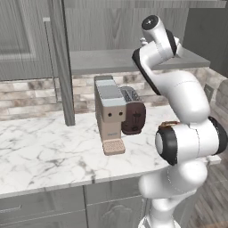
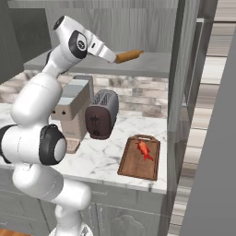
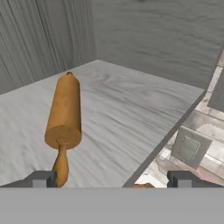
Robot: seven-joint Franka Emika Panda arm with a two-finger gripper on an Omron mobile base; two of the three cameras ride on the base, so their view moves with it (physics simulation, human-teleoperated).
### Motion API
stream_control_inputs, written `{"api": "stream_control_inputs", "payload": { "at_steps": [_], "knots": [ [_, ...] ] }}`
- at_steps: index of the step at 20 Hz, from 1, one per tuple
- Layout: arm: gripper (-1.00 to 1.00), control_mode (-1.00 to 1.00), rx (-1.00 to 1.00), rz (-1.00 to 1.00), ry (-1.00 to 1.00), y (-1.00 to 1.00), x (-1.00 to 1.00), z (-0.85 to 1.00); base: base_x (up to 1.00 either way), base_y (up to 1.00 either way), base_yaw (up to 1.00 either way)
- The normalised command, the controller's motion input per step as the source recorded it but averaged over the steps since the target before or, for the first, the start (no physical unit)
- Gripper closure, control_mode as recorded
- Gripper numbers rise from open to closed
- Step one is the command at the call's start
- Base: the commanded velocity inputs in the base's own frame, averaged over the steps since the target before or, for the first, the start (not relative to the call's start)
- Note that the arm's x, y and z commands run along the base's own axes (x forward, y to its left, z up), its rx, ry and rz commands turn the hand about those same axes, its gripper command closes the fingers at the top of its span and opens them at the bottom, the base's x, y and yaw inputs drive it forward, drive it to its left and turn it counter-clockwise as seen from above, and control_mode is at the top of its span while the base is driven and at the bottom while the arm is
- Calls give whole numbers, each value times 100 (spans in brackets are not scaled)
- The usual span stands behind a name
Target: Open the cabinet, retrieve the rolling pin, and place it next to the meat on the cutting board to prepare for tenderizing.
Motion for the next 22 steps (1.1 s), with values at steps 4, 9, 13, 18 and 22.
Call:
{"api": "stream_control_inputs", "payload": {
  "at_steps": [4, 9, 13, 18, 22],
  "knots": [
    [-100, -100, 0, 2, 1, -2, 31, 0, 0, 0, 0],
    [-100, -100, 0, 2, 2, -3, 30, 0, 0, 0, 0],
    [-100, -100, 0, 3, 1, -10, 29, 0, 0, 0, 0],
    [-100, -100, 0, 3, 2, -10, 29, 0, 0, 0, 0],
    [-100, -100, 0, 2, 4, -2, 29, -4, 0, 0, 0]
  ]
}}
